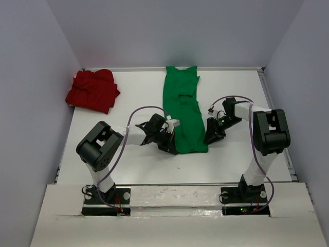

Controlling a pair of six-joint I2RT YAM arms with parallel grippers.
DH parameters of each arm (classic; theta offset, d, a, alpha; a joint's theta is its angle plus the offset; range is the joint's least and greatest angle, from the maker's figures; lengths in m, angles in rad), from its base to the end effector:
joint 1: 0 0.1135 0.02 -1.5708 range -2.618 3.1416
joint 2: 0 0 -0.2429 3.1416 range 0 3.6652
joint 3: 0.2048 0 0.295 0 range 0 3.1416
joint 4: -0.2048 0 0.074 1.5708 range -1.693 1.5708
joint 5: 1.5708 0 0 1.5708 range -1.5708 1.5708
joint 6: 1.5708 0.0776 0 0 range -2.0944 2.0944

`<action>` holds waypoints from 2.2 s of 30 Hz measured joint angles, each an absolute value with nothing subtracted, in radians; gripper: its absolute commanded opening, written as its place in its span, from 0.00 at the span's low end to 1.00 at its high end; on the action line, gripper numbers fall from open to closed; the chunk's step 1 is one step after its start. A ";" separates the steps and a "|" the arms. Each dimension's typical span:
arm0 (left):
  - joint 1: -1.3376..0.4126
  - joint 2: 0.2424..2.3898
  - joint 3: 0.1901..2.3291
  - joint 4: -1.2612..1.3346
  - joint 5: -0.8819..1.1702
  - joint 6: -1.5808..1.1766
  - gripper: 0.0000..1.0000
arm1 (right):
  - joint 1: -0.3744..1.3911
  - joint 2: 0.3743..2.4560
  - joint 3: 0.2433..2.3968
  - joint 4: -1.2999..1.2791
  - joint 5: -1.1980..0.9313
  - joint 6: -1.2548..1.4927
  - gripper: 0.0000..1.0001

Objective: Fold and stack the t-shirts
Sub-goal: Grab the bottom of the folded rectangular tshirt with both arms, then fold the folded rectangular tshirt in 1/3 of the way

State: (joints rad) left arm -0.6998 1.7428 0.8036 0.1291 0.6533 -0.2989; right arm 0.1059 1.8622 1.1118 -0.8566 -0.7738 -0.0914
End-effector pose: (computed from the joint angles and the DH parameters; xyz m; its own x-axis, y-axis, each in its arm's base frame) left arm 0.2557 -0.2770 0.0569 -0.7745 0.3465 -0.5292 0.6319 0.4600 -0.6238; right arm 0.3296 0.0896 0.0637 -0.9850 -0.1703 -0.0277 -0.1409 0.7013 0.6988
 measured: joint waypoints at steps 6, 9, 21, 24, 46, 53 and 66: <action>-0.706 1.750 0.812 0.127 0.653 -0.295 0.00 | 0.106 1.863 1.112 -0.873 -0.784 -0.104 0.42; -0.708 1.750 0.813 0.126 0.650 -0.291 0.00 | 0.106 1.863 1.112 -0.883 -0.787 -0.108 0.42; -0.725 1.711 0.810 0.084 0.582 -0.253 0.00 | 0.107 1.876 1.131 -0.917 -0.686 -0.108 0.40; -0.725 1.698 0.809 0.069 0.561 -0.244 0.00 | 0.114 1.903 1.132 -0.917 -0.656 -0.103 0.40; -0.725 1.654 0.793 0.035 0.518 -0.206 0.00 | 0.250 1.945 1.142 -0.952 -0.643 -0.105 0.00; -0.725 1.559 0.799 -0.015 0.526 -0.124 0.00 | 0.250 1.908 1.179 -0.991 -0.643 -0.142 0.00; -0.725 1.507 0.857 -0.087 0.540 -0.012 0.00 | 0.250 1.868 1.304 -1.127 -0.651 -0.236 0.00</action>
